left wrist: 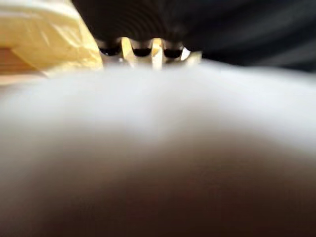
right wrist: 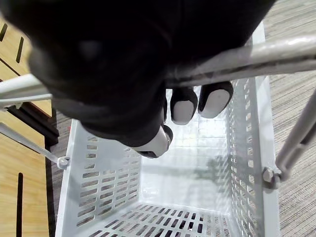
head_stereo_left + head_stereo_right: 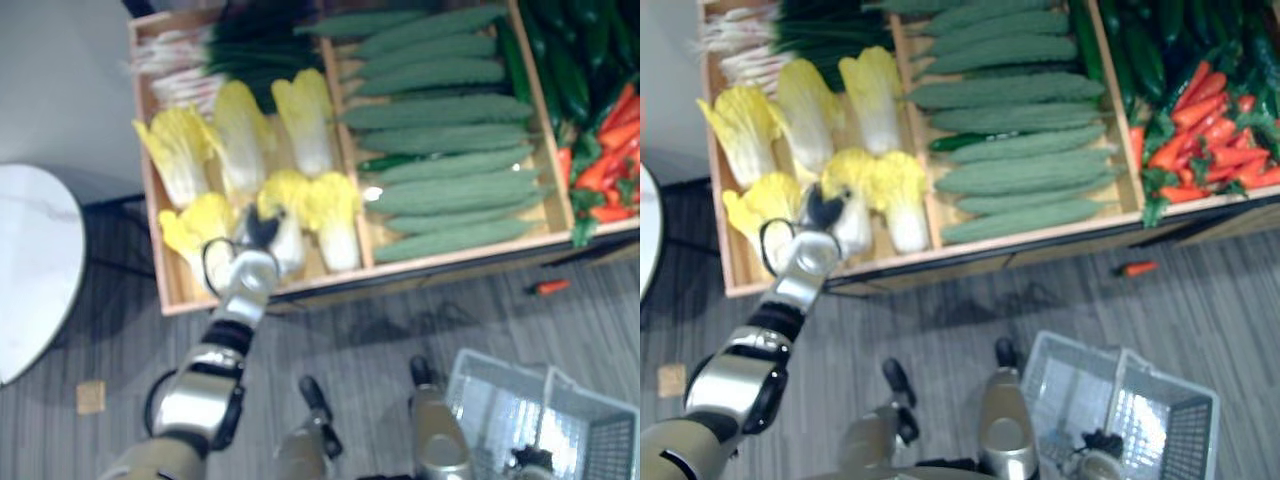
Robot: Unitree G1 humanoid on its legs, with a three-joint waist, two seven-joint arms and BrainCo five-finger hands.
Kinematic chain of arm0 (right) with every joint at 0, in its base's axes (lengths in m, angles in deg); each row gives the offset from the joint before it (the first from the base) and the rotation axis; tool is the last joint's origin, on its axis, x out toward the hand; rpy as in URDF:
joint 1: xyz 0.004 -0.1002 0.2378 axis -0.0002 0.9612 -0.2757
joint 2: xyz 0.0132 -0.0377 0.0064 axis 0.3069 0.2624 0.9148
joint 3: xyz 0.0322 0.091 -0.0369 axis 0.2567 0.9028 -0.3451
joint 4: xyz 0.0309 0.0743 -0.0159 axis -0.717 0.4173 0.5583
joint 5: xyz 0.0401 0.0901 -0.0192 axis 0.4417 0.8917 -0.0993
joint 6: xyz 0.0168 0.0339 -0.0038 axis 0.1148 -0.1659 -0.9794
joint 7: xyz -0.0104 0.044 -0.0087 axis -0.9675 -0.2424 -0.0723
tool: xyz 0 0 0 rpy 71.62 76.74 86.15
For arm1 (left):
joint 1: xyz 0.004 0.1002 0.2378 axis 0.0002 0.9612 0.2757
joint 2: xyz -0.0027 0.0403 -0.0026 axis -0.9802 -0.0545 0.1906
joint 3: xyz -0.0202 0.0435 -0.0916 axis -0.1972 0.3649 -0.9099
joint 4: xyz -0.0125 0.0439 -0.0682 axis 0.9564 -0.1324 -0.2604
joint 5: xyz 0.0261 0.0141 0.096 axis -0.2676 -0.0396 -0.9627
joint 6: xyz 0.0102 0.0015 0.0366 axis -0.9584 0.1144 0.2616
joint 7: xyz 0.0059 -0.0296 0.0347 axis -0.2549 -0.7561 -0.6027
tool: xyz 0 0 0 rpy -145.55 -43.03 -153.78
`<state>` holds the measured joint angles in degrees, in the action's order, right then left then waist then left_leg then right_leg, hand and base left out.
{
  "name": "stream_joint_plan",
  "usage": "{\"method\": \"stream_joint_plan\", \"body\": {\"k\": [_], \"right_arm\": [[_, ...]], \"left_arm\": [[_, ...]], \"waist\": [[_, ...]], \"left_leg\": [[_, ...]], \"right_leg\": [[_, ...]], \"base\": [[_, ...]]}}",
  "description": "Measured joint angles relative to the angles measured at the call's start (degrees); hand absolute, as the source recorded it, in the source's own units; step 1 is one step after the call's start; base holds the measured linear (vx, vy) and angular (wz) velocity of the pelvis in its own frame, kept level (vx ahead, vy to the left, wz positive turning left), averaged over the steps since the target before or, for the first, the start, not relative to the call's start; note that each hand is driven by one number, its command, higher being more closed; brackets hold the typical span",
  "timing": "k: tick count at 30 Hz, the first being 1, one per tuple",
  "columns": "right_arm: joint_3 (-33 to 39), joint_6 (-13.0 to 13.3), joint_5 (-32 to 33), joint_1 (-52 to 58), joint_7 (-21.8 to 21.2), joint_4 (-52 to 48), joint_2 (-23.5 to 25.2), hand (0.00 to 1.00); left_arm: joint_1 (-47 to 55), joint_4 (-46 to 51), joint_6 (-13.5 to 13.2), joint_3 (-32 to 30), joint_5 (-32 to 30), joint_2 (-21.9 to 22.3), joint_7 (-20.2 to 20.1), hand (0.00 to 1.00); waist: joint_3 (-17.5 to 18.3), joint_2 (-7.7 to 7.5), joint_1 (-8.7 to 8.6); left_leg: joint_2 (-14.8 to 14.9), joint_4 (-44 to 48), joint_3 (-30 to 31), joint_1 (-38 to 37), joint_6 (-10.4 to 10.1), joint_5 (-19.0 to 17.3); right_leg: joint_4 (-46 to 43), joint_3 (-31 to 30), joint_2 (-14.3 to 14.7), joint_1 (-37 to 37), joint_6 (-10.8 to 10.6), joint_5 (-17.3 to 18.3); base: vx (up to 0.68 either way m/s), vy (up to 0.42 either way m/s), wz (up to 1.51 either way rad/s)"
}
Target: Pick vegetable in the basket
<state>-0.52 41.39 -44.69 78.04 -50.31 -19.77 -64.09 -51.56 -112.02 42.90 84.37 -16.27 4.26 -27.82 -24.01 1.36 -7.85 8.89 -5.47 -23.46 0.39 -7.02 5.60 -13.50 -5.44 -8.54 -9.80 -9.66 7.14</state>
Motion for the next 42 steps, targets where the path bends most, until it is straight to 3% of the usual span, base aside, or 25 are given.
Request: {"method": "stream_joint_plan", "body": {"k": [4, 11, 16, 17, 18, 19, 20, 21, 23, 24, 25, 28, 29, 30, 31, 32, 33, 35, 36, 38, 40, 42], "right_arm": [[0.0, -0.4, 0.0, 0.1, -0.6, 1.3, 0.1, 1.00], [0.2, -1.1, -0.4, 3.2, -0.9, 2.3, 0.2, 1.00], [1.4, -0.9, -0.1, 4.4, -0.3, 0.9, 0.9, 1.00], [1.4, -1.0, 0.0, 4.4, 0.1, -0.3, 1.0, 1.00], [1.4, -1.0, 0.0, 4.3, 0.8, -1.3, 1.0, 1.00], [1.4, -1.0, 0.0, 4.4, 1.2, -1.7, 0.9, 1.00], [1.3, -1.1, -0.1, 4.4, 1.7, -2.9, 1.1, 1.00], [1.0, -1.1, -0.7, 4.0, 2.1, -4.0, 1.3, 1.00], [-0.1, -1.1, -1.4, 3.5, 2.3, -7.4, 0.9, 1.00], [-1.3, -1.0, -2.6, 3.3, 2.2, -9.3, 0.2, 1.00], [-1.8, -1.0, -3.5, 3.3, 2.1, -11.1, 0.0, 1.00], [-4.1, -1.1, -6.3, 3.7, 1.5, -17.5, -1.5, 1.00], [-4.7, -1.3, -7.1, 3.6, 1.4, -18.6, -1.6, 1.00], [-6.3, -1.4, -8.0, 3.9, 0.8, -20.9, -2.2, 1.00], [-8.2, -1.4, -8.5, 4.0, 0.5, -22.8, -2.3, 1.00], [-9.0, -1.4, -8.8, 4.1, 0.1, -23.9, -2.3, 1.00], [-10.7, -1.4, -9.6, 4.5, -0.6, -27.6, -2.4, 1.00], [-13.1, -1.3, -9.9, 4.4, -0.8, -31.6, -2.9, 1.00], [-15.2, -1.3, -9.9, 4.4, -1.1, -32.9, -3.3, 1.00], [-18.7, -1.3, -9.9, 4.4, -1.6, -34.9, -3.2, 1.00], [-22.6, -1.3, -9.9, 4.3, -2.2, -36.3, -3.2, 1.00], [-27.3, -1.2, -9.9, 3.2, -3.1, -36.4, -2.6, 1.00]], "left_arm": [[3.5, 5.1, 0.3, -0.1, 0.0, -0.6, -0.3, 1.00], [13.2, 23.9, -0.7, 1.0, -0.1, -0.4, 1.7, 1.00], [18.0, 34.4, -0.8, 1.5, -6.9, 1.3, 4.8, 1.00], [19.8, 36.7, -0.6, 0.9, -8.7, 1.5, 5.7, 1.00], [21.9, 39.7, -0.2, -0.3, -9.5, 1.8, 6.6, 1.00], [22.9, 41.2, 0.0, -1.0, -10.3, 2.0, 7.0, 1.00], [24.7, 44.1, 0.0, -2.5, -10.6, 2.0, 7.6, 1.00], [28.3, 49.2, 0.0, -5.8, -11.0, 2.1, 8.9, 1.00], [33.0, 54.6, -0.1, -8.9, -11.1, 3.5, 9.9, 1.00], [35.4, 56.9, -0.5, -9.3, -11.1, 4.3, 10.1, 1.00], [37.4, 57.8, -1.6, -8.6, -11.1, 5.7, 10.0, 1.00], [42.1, 53.6, -5.2, -0.9, -10.9, 11.6, 6.5, 1.00], [42.7, 52.2, -5.7, 0.5, -10.5, 12.3, 5.6, 1.00], [43.5, 48.7, -6.4, 2.7, -10.1, 13.7, 3.7, 1.00], [44.6, 45.8, -6.9, 3.3, -9.8, 14.5, 1.9, 1.00], [45.5, 44.4, -7.0, 3.4, -9.5, 14.7, 1.2, 1.00], [48.3, 42.9, -7.1, 3.3, -7.1, 15.2, 0.5, 1.00], [51.0, 40.0, -7.3, 4.1, -5.2, 15.3, -0.6, 1.00], [52.3, 38.2, -7.3, 4.5, -3.8, 15.3, -1.3, 1.00], [54.5, 36.4, -7.5, 5.0, -1.1, 15.5, -2.5, 1.00], [56.2, 35.5, -7.5, 5.3, -0.7, 15.5, -3.0, 1.00], [56.3, 34.4, -7.5, 5.6, 1.1, 15.5, -3.3, 1.00]], "waist": [[0.9, -0.61, 0.00], [6.8, -1.00, 0.26], [8.7, -1.45, 0.56], [8.9, -1.46, 0.96], [9.1, -1.15, 0.87], [9.3, -0.93, 0.91], [9.4, -1.09, 1.54], [10.0, -2.10, 2.39], [10.0, -2.13, 3.63], [10.2, -2.00, 3.52], [10.5, -1.90, 3.22], [12.3, 1.33, 2.06], [12.4, 1.72, 1.86], [12.5, 2.55, 1.45], [12.5, 2.11, 1.48], [12.6, 1.92, 1.65], [12.7, 2.04, 1.98], [12.8, 3.02, 3.20], [12.8, 3.84, 3.63], [12.4, 4.11, 4.26], [12.1, 3.95, 6.32], [11.3, 3.38, 7.97]], "left_leg": [[0.4, 0.0, 0.9, -2.0, 0.0, 0.0], [0.5, -0.1, 2.0, -3.8, 0.0, 0.0], [0.7, -0.4, -1.0, -4.8, -0.8, -0.8], [1.0, -0.3, -3.4, -5.7, -1.3, -1.2], [1.7, -0.1, -6.0, -6.5, -1.4, -1.5], [2.2, 0.0, -7.5, -6.9, -1.0, -1.4], [2.7, 0.0, -10.2, -7.9, -0.9, -1.4], [4.1, 2.2, -15.5, -9.2, -1.3, -2.7], [7.0, 7.4, -22.4, -11.0, -2.3, -6.1], [7.9, 9.1, -25.5, -12.1, -3.6, -7.7], [8.5, 11.1, -28.0, -13.1, -4.3, -9.8], [12.5, 17.1, -33.3, -14.3, -5.7, -14.6], [12.9, 17.7, -34.1, -14.8, -5.4, -15.4], [13.8, 19.4, -34.0, -15.9, -3.5, -16.7], [16.1, 26.7, -30.7, -15.8, 2.9, -16.4], [17.4, 31.1, -26.9, -14.6, 6.2, -14.9], [18.8, 39.3, -16.9, -11.9, 11.8, -10.2], [17.1, 51.8, -1.6, -6.3, 6.3, -11.7], [14.4, 57.6, 5.6, -3.4, 5.3, -13.6], [9.8, 63.1, 13.7, 0.8, 4.9, -17.6], [5.5, 63.0, 17.3, 4.9, 4.6, -21.2], [0.0, 52.4, 21.2, 9.3, 4.1, -24.1]], "right_leg": [[0.9, 1.4, 0.1, 3.1, 0.0, 0.0], [2.3, 2.5, 0.1, 6.1, 0.3, -0.2], [4.4, 0.2, 0.5, 5.6, 0.7, -1.1], [4.7, 2.7, -0.4, 5.1, 2.2, -1.2], [4.5, 11.0, -2.9, 4.7, 6.8, -1.6], [4.0, 16.8, -4.4, 4.4, 9.9, -1.7], [1.9, 25.8, -7.3, 3.8, 15.2, -3.6], [-2.2, 39.2, -11.1, 2.5, 17.9, -7.8], [-4.1, 49.8, -11.2, 2.0, 17.4, -8.9], [-4.2, 50.9, -10.6, 1.9, 16.1, -7.2], [-4.2, 49.6, -10.1, 1.4, 12.6, -6.0], [-6.2, 43.4, -5.9, -2.9, 12.0, -3.8], [-6.9, 42.5, -5.2, -3.5, 12.0, -3.2], [-8.2, 40.4, -3.5, -4.2, 12.5, -1.9], [-8.9, 36.6, -1.7, -4.9, 13.2, -0.7], [-8.5, 34.8, -0.2, -4.9, 13.4, -0.6], [-7.5, 30.6, 3.0, -4.6, 13.6, -0.5], [-6.4, 24.0, 7.4, -4.2, 14.3, -0.1], [-5.6, 20.5, 10.3, -2.7, 15.1, -0.1], [-3.9, 15.4, 13.7, 0.6, 16.1, -0.2], [-1.9, 10.6, 15.4, 3.6, 16.4, -0.4], [0.7, 5.9, 15.3, 6.7, 16.7, -0.6]], "base": [[0.03, -0.010, 0.12], [0.00, -0.005, 0.06], [-0.05, 0.006, -0.31], [-0.01, 0.062, -0.96], [0.02, 0.072, -1.06], [0.07, 0.080, -1.15], [0.11, 0.061, -1.63], [0.11, 0.031, -1.81], [0.09, -0.055, -2.03], [0.06, -0.116, -1.88], [0.04, -0.098, -1.37], [0.06, -0.104, -1.25], [0.07, -0.091, -1.39], [0.15, -0.114, -1.38], [0.17, -0.147, -1.53], [0.22, -0.201, -1.88], [0.21, -0.156, -1.95], [0.25, -0.044, -2.18], [0.27, 0.045, -1.87], [0.26, 0.065, -1.68], [0.20, 0.094, -1.55], [0.24, 0.180, -1.37]]}}
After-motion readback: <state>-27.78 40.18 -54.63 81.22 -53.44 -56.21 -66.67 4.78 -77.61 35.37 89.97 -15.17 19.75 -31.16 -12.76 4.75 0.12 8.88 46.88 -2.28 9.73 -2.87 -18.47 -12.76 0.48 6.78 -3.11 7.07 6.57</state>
